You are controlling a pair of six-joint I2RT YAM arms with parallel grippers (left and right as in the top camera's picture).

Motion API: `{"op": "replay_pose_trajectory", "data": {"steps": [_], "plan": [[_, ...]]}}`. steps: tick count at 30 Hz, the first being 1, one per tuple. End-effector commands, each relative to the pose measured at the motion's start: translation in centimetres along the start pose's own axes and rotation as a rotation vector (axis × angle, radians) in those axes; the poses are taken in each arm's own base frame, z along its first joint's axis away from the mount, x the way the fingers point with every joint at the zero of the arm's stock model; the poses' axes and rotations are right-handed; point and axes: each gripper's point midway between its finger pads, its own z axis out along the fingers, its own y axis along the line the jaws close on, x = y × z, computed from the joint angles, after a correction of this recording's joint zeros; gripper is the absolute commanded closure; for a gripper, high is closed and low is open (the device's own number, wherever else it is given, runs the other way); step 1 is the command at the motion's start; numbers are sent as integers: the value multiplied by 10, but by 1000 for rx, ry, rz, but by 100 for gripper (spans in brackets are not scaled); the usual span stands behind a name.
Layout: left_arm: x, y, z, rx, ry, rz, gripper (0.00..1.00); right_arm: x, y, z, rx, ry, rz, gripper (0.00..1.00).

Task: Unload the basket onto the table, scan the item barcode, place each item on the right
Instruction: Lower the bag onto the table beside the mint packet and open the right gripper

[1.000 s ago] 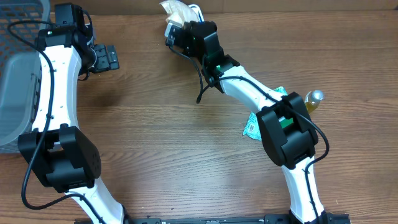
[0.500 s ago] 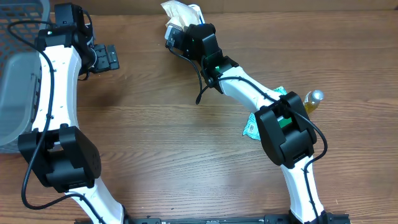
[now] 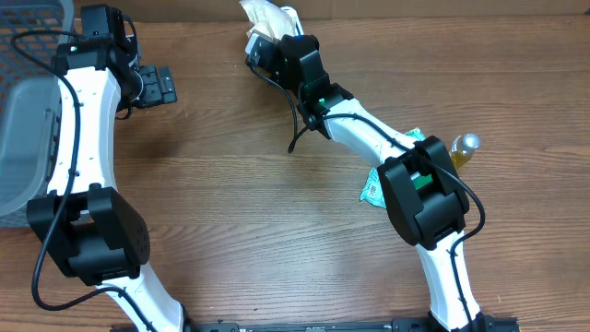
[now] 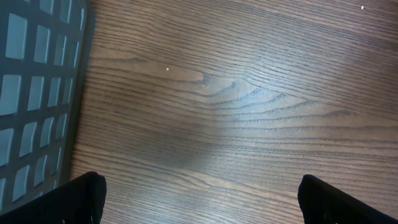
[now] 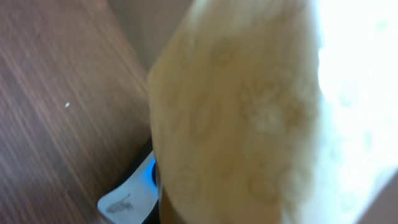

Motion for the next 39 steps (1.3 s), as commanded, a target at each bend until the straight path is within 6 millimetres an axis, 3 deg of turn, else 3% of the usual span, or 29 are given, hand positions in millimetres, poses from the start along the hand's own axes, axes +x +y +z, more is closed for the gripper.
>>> {"op": "replay_pose_trajectory", "data": {"steps": [1,9,13,16,19,23,27,32,39], "plan": [[-2,0,-3,-6,-11,16,0,-29,-26,-10,60,-74,81,96],[-2,0,-3,-6,-11,16,1,-85,-101,-69,147,-186,227,96],[-2,0,-3,-6,-11,16,1,-94,-104,-104,-17,-191,400,96],[-2,0,-3,-6,-11,16,0,-90,-89,-131,-212,-148,559,96],[-2,0,-3,-6,-11,16,1,-74,-65,-157,-416,-48,704,96],[-2,0,-3,-6,-11,16,0,-40,-18,-188,-688,152,856,96],[-2,0,-3,-6,-11,16,0,8,26,-226,-850,458,933,96],[-2,0,-3,-6,-11,16,0,42,64,-260,-965,655,913,96],[-2,0,-3,-6,-11,16,1,84,81,-266,-899,813,855,96]]}}
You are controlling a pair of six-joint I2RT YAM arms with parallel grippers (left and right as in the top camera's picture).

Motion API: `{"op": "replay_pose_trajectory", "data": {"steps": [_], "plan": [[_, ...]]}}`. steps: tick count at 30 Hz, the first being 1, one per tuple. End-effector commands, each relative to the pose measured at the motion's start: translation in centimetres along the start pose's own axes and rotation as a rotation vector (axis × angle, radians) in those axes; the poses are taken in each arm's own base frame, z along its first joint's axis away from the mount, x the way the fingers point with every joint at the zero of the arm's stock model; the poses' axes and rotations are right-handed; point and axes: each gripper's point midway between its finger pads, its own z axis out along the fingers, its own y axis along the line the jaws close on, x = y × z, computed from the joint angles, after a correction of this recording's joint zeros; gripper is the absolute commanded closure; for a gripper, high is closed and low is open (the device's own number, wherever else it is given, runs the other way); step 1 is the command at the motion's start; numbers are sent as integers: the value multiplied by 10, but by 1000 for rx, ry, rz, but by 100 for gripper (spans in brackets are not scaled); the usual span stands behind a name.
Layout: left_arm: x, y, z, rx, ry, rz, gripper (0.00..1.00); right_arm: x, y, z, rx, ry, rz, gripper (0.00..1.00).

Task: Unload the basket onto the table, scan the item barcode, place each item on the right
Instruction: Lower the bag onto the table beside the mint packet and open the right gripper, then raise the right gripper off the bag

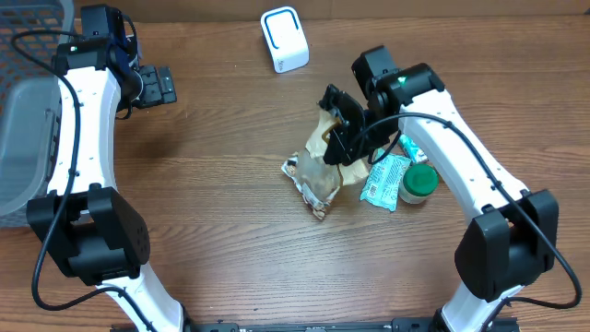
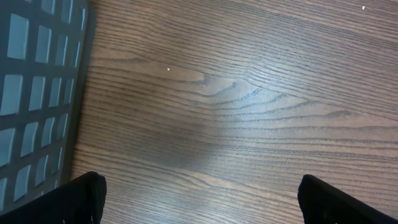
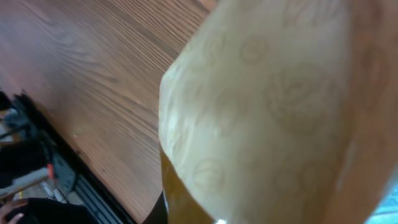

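Observation:
A tan crinkled snack bag (image 1: 313, 171) hangs at the table's middle, its lower end down at the wood. My right gripper (image 1: 346, 129) is shut on its upper end. In the right wrist view the bag (image 3: 280, 112) fills almost the whole picture and hides the fingertips. The white barcode scanner (image 1: 284, 39) stands uncovered at the back edge, well apart from the bag. My left gripper (image 1: 157, 85) is open at the far left back, and the left wrist view shows only bare wood between its fingers (image 2: 81, 196).
A green packet (image 1: 385, 180), a green-capped bottle (image 1: 419, 183) and a teal tube (image 1: 406, 146) lie just right of the bag, under the right arm. A grey slatted basket (image 1: 23, 138) stands at the left edge, beside the left gripper (image 2: 202, 199).
My right gripper, still shut on the bag, has gone from the back edge over the scanner to the table's middle. The scanner now shows in full. The left arm has not moved.

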Motion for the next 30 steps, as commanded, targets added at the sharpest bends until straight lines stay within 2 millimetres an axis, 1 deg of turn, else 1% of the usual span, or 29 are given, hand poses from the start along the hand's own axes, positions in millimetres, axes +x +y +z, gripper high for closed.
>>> {"op": "replay_pose_trajectory", "data": {"steps": [1,3,4,5,6,8,9,10,11,14,16,18,23,30], "plan": [[-2,0,-3,-3,-10,16,1,8,-19,4,96,28,-7,96],[-2,0,-3,-3,-10,16,1,12,-33,6,166,43,-6,96],[-2,0,-3,-3,-11,16,0,13,-39,6,198,47,-7,94],[-2,0,-3,-3,-11,16,0,13,-45,6,231,51,-8,71],[-2,0,-3,-3,-11,16,0,13,-50,4,264,51,-10,52],[-2,0,-3,-3,-11,16,1,10,-59,2,316,43,-11,36],[-2,0,-3,-3,-11,16,1,7,-65,0,351,32,-6,30],[-2,0,-3,-3,-10,16,1,3,-71,-2,388,15,7,26],[-2,0,-3,-3,-11,16,0,-1,-78,-5,429,-5,28,24],[-2,0,-3,-3,-10,16,0,-15,-96,-15,541,-85,104,13],[-2,0,-3,-3,-11,16,0,-26,-105,-22,590,-153,176,1],[-2,0,-3,-3,-11,16,0,-32,-108,-25,605,-199,222,0],[-2,0,-3,-3,-11,16,0,-41,-109,-27,602,-255,282,0],[-2,0,-3,-3,-11,16,0,-36,-108,-26,603,-235,285,0]]}}
